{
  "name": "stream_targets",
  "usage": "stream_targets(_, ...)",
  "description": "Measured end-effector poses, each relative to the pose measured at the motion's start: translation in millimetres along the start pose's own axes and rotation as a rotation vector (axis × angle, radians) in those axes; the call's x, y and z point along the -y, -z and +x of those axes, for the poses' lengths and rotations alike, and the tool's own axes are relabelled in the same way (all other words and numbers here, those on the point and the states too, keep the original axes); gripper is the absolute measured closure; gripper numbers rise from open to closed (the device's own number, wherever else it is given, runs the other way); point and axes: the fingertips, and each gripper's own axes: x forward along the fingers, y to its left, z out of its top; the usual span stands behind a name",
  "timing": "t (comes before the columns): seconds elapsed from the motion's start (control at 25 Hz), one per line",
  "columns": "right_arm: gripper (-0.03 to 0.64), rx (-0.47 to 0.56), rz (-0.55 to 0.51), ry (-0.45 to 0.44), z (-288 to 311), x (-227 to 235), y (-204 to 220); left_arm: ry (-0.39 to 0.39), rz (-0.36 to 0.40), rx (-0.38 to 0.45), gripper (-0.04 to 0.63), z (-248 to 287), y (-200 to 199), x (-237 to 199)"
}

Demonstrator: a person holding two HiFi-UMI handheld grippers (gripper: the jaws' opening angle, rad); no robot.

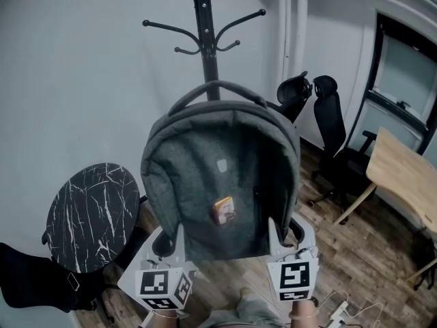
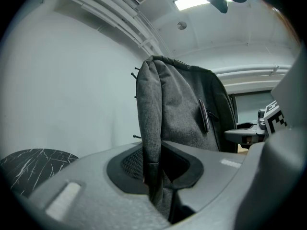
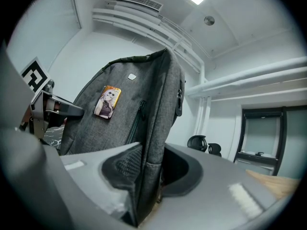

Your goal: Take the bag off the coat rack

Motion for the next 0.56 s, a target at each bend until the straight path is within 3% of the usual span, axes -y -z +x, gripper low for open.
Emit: stream_targets(0.56, 0.512, -0.004, 0.004, -0.027, 29.1, 27.2, 15.3, -0.017, -0.004, -0.022, 0.522, 37.9, 5.8, 14.7)
